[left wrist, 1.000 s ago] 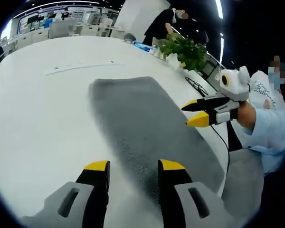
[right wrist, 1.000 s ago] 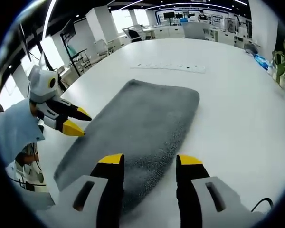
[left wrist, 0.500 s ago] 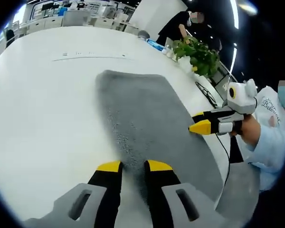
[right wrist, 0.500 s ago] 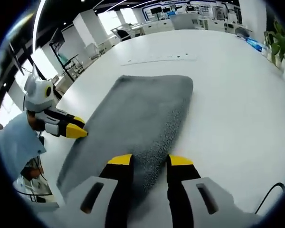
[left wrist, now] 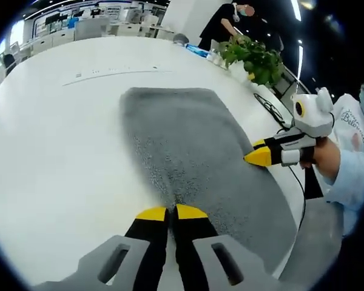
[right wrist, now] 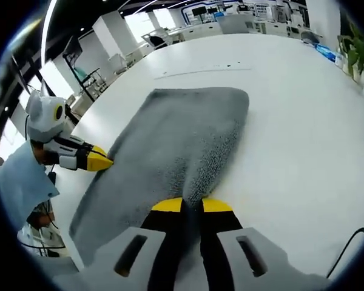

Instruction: Fold the towel on the table until its edges align and the towel forms a compact rectangular stack.

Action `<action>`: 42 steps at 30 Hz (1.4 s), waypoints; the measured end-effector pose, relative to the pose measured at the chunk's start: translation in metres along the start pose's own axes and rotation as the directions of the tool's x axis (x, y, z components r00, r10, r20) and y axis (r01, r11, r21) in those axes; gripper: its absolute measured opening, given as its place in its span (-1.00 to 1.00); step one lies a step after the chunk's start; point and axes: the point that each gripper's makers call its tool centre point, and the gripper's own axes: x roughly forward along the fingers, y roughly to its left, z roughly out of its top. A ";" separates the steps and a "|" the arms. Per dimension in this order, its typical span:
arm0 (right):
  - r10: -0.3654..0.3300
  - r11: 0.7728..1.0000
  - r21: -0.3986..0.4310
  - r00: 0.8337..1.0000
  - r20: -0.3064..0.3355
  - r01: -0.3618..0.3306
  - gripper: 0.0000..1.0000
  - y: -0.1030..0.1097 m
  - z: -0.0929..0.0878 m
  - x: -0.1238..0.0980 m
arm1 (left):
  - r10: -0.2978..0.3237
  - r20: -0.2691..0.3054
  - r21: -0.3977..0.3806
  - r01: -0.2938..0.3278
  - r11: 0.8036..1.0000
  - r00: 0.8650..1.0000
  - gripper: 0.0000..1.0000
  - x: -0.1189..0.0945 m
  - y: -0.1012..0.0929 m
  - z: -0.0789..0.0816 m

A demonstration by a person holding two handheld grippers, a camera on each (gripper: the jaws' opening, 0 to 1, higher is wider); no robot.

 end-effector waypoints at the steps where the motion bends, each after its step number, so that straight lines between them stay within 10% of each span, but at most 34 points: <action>1: 0.004 1.000 0.013 1.000 0.001 -0.004 -0.87 0.000 0.000 0.000 | 0.004 0.001 0.001 -0.004 1.000 1.000 -0.93 -0.002 -0.005 -0.002; 42: -0.004 0.999 -0.054 1.000 -0.028 0.002 -0.89 -0.009 0.021 0.014 | 0.098 0.008 -0.006 -0.098 0.995 0.995 -0.94 -0.002 -0.001 0.001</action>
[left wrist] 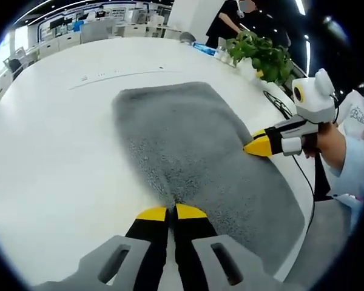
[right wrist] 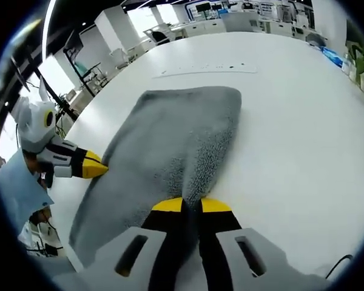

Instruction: Fold the towel on the table until its edges align and the towel forms a compact rectangular stack.

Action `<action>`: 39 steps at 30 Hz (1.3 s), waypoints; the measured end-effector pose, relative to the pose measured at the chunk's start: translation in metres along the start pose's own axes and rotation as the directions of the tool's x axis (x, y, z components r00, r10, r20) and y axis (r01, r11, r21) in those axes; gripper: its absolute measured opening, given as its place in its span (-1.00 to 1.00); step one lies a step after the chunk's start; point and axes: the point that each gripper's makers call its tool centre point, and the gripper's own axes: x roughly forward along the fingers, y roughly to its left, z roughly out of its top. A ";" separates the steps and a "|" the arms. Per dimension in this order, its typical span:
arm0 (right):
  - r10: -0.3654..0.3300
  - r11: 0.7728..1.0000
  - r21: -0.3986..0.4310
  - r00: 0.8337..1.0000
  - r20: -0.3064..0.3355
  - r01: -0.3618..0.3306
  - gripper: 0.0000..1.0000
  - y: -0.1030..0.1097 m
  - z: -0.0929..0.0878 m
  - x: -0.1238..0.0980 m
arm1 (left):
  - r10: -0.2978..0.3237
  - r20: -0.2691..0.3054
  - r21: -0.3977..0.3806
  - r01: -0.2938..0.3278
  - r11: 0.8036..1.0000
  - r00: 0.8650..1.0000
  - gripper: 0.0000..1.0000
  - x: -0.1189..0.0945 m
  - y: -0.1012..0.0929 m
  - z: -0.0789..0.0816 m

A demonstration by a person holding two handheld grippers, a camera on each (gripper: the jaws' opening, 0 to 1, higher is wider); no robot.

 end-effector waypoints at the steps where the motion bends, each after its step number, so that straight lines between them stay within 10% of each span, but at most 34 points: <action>1: 0.001 1.000 0.003 1.000 0.002 -0.001 -0.89 0.000 -0.001 -0.001 | -0.002 0.010 -0.013 0.002 1.000 1.000 -0.94 -0.001 0.001 -0.001; 11: 0.006 1.000 0.001 1.000 0.004 -0.006 -0.81 0.002 -0.003 -0.004 | -0.012 0.001 -0.022 0.013 1.000 1.000 -0.87 0.000 0.000 0.000; 17: -0.008 0.999 -0.031 1.000 0.011 0.008 -0.44 -0.013 -0.002 -0.012 | 0.040 0.040 0.006 -0.040 0.999 0.998 -0.19 -0.015 0.016 0.003; 28: 0.004 0.991 -0.137 0.999 0.048 0.002 -0.51 -0.020 -0.002 -0.048 | 0.036 0.138 0.030 -0.041 0.999 0.990 -0.33 -0.053 0.027 0.003; 39: 0.133 0.957 -0.260 0.991 0.004 -0.128 -0.37 0.011 -0.016 -0.073 | -0.018 0.124 0.097 0.006 0.995 0.992 -0.27 -0.080 -0.019 -0.016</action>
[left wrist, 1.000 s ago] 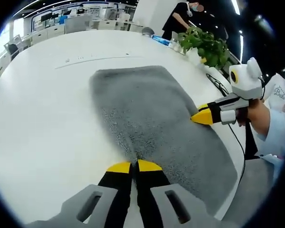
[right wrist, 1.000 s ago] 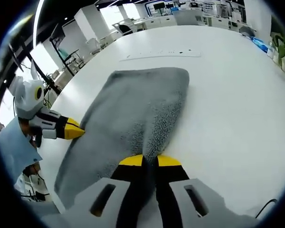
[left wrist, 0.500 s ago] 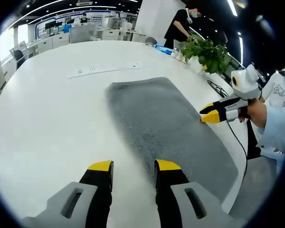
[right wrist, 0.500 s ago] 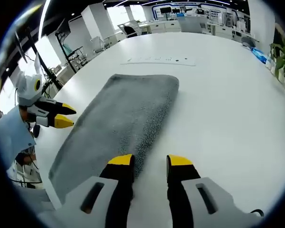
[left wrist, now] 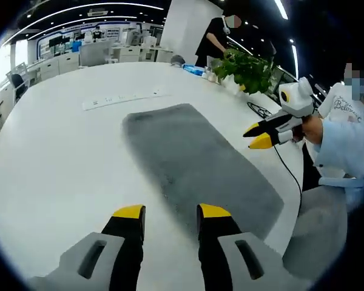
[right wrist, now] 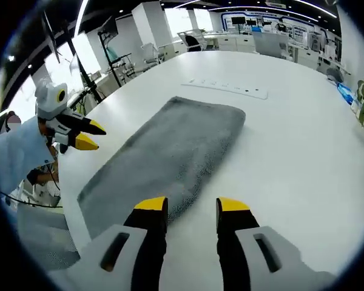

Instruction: Fold the towel on the table until its edges align and the towel forms a compact rectangular stack.

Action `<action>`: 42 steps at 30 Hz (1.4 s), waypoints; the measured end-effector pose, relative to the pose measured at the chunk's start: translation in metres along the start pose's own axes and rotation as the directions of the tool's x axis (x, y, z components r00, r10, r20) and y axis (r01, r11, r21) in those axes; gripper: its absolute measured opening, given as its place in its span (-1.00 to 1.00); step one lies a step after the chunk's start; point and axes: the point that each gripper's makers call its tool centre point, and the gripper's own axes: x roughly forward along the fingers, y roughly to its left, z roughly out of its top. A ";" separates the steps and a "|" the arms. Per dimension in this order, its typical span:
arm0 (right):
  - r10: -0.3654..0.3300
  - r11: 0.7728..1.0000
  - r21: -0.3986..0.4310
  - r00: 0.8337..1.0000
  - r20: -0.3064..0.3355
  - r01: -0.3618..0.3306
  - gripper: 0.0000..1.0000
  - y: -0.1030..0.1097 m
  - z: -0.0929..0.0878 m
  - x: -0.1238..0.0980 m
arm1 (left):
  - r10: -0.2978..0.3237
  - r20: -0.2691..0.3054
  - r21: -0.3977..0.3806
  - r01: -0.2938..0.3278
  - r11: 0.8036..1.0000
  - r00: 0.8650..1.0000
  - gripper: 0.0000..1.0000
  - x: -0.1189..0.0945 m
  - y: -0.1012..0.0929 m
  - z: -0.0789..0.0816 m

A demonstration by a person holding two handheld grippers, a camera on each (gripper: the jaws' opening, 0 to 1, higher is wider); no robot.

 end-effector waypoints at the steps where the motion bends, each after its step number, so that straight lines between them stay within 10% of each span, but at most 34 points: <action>1: 0.010 1.000 -0.016 1.000 -0.010 -0.010 -0.37 -0.002 0.000 0.001 | -0.001 -0.001 -0.003 0.001 1.000 1.000 -0.26 -0.003 -0.003 0.000; 22: 0.154 0.934 -0.292 0.971 -0.183 -0.204 -0.04 0.059 -0.019 -0.022 | -0.122 -0.122 0.254 0.150 0.955 0.985 0.04 -0.029 -0.060 -0.022; 42: 0.168 0.805 -0.484 0.914 -0.369 -0.343 -0.14 0.108 -0.054 -0.028 | -0.228 -0.346 0.504 0.385 0.773 0.910 -0.02 -0.012 -0.084 -0.066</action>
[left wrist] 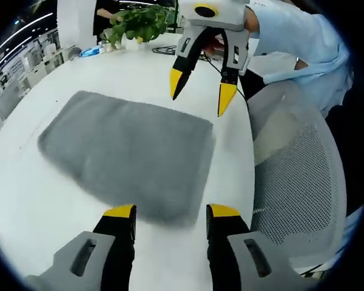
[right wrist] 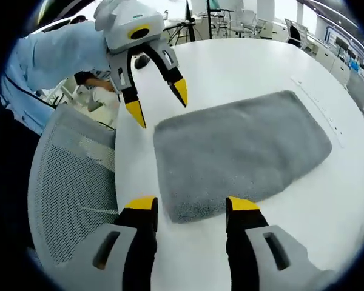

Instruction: Fold the towel on the table until its edges align and the towel forms a compact rectangular stack.

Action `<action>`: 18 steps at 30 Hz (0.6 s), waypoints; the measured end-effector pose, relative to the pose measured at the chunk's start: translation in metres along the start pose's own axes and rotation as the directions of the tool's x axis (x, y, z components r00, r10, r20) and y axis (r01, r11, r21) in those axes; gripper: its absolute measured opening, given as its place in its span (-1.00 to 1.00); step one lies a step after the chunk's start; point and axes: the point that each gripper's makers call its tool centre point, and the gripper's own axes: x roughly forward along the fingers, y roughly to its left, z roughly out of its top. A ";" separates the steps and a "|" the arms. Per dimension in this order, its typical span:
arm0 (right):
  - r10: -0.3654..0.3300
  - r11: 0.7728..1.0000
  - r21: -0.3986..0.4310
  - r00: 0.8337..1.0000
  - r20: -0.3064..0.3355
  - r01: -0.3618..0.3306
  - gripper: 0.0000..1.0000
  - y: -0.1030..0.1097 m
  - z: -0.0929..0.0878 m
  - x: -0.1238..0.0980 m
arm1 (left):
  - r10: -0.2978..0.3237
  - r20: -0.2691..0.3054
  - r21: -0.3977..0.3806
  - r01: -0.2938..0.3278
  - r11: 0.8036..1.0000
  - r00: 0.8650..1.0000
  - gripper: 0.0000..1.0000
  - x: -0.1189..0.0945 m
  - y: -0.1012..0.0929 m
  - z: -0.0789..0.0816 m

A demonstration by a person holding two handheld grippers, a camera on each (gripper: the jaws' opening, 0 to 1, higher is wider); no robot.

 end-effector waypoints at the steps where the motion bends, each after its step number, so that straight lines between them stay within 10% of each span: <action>1: 0.002 1.000 -0.013 1.000 -0.015 -0.002 -0.15 -0.001 -0.002 0.002 | -0.011 -0.010 0.018 0.011 1.000 1.000 -0.02 0.001 0.000 -0.001; 18: 0.024 0.996 -0.082 0.997 -0.077 -0.030 -0.17 0.009 -0.008 0.011 | -0.027 -0.121 0.166 0.047 0.985 0.992 -0.11 0.011 -0.009 -0.007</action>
